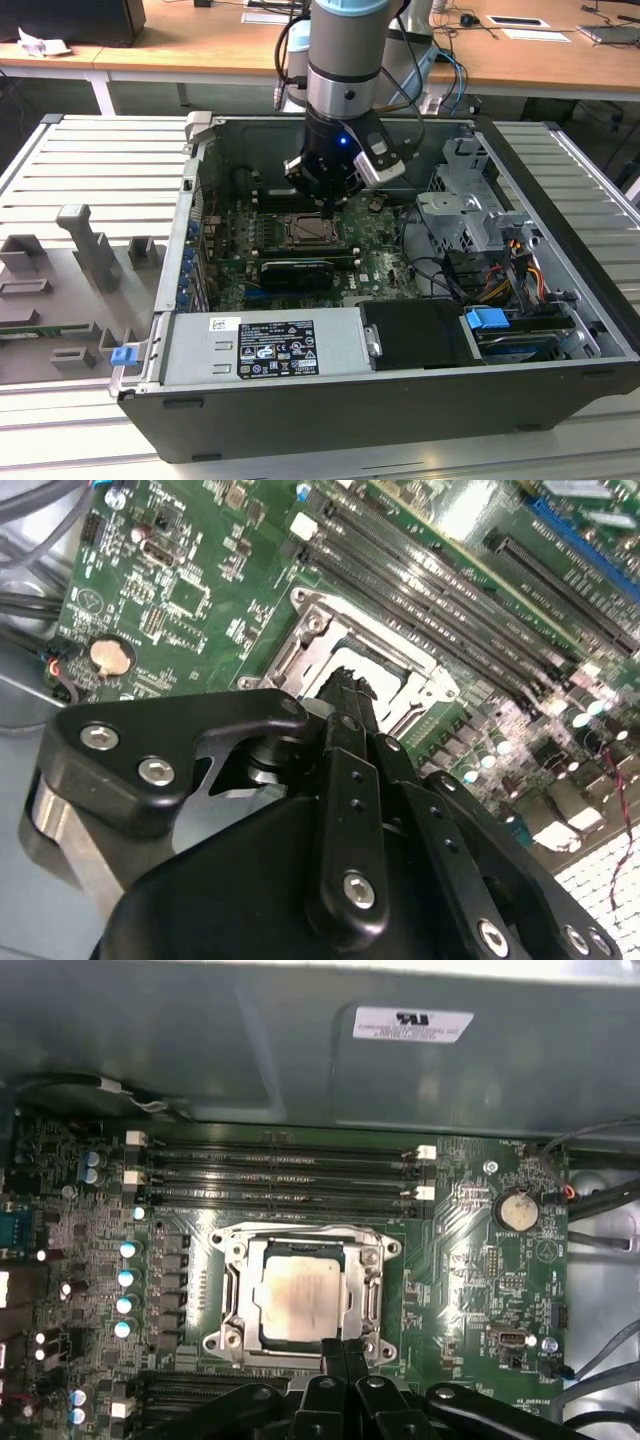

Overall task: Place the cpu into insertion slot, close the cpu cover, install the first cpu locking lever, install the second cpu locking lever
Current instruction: 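Install the second cpu locking lever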

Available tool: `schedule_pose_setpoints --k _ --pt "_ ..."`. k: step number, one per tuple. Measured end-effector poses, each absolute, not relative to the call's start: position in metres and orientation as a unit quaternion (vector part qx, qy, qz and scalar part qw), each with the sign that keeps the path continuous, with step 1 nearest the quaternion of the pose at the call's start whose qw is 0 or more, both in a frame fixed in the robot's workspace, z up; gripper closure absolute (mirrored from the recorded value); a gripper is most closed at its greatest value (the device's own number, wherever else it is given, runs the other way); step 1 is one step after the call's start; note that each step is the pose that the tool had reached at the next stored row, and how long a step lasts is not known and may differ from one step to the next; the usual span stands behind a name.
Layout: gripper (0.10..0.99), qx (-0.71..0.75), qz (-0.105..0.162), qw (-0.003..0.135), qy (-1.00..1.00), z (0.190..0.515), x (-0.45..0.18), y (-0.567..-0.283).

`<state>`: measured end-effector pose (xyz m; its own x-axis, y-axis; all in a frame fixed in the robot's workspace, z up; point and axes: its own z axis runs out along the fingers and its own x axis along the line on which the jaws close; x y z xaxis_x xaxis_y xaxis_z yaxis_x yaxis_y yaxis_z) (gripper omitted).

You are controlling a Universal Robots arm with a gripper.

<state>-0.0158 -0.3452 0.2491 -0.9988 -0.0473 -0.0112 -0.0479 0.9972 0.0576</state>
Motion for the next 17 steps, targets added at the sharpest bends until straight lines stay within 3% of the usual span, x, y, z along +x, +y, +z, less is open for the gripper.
schedule_pose_setpoints --k 17 --pt "0.98 -0.041 0.03 0.004 0.999 0.244 -0.021 -0.366"
